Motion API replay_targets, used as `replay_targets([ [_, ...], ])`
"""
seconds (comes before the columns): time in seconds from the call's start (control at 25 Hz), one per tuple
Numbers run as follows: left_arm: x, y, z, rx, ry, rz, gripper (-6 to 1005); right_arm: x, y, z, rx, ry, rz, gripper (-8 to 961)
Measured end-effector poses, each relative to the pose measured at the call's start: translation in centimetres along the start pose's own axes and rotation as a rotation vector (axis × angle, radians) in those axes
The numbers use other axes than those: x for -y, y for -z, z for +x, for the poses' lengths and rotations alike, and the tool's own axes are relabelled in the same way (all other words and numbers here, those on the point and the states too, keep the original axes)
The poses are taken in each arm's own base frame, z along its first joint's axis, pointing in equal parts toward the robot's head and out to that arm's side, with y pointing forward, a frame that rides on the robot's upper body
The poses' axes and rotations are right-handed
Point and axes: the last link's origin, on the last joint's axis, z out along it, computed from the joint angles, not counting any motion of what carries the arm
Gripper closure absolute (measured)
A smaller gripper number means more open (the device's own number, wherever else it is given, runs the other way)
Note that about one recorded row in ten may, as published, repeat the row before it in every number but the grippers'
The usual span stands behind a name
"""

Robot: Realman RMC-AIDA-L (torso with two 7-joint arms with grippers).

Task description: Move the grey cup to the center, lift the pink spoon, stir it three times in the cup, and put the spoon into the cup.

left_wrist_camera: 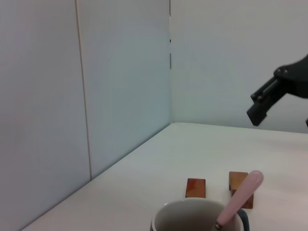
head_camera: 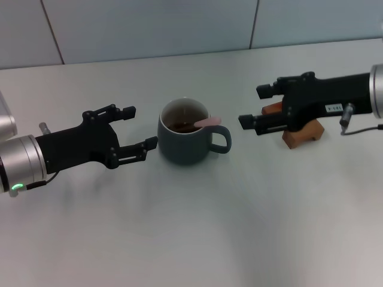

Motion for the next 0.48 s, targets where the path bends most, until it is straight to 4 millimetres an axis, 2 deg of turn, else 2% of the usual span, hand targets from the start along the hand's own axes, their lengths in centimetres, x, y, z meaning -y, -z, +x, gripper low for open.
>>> replay_targets([
  [0.16, -0.3, -0.1, -0.1, 0.009, 0.006, -0.018, 179, 0.4, -0.2, 1.5, -0.005, -0.021, -0.011, 129],
  [0.48, -0.3, -0.1, -0.1, 0.014, 0.017, -0.025, 180, 0.5, -0.5, 2.0, -0.008, -0.033, -0.022, 130],
])
